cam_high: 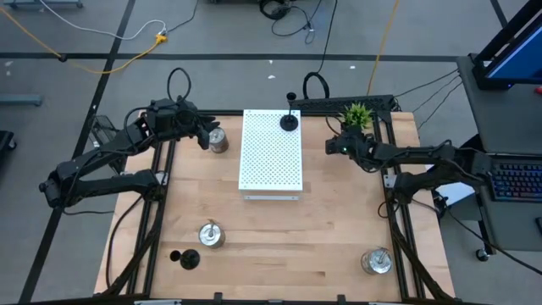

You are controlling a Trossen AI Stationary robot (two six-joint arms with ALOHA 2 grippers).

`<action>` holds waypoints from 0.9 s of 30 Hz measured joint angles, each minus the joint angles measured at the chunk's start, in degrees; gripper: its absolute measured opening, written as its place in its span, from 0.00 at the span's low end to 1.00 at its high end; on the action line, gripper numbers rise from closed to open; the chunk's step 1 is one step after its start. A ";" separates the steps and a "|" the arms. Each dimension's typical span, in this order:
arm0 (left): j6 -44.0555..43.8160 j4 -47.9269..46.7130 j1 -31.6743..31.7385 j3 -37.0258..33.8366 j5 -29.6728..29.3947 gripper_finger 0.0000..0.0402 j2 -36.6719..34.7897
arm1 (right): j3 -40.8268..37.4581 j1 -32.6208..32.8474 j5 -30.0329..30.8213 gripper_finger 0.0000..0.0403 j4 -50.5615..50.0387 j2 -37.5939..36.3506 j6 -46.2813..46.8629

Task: Pick & Place candle stick holders
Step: Put the top black candle holder on the shelf aligned with the other black candle holder

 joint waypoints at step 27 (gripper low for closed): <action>1.51 -0.01 -0.04 0.00 0.11 0.33 -0.01 | 0.02 -1.06 3.22 0.25 5.20 6.22 0.25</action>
